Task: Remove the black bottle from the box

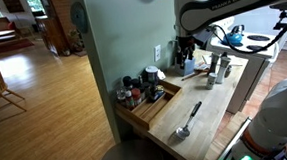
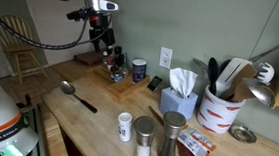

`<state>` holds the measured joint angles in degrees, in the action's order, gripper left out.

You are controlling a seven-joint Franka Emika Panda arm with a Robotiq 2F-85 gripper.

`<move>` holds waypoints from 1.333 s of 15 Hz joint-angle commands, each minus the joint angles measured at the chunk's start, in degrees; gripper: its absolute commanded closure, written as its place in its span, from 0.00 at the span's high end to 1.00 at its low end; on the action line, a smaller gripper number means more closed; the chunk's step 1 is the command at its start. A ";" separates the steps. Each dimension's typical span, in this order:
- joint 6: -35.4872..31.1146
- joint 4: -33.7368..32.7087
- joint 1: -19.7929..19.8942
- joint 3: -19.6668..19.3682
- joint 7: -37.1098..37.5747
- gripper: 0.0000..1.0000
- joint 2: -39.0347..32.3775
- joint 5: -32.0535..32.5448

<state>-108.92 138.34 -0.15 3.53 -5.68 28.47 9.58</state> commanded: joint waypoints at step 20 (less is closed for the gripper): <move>-28.08 -3.57 -3.01 -0.96 5.68 1.00 -13.85 -17.28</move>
<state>-128.39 134.72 -2.03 2.61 -1.03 18.26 -5.14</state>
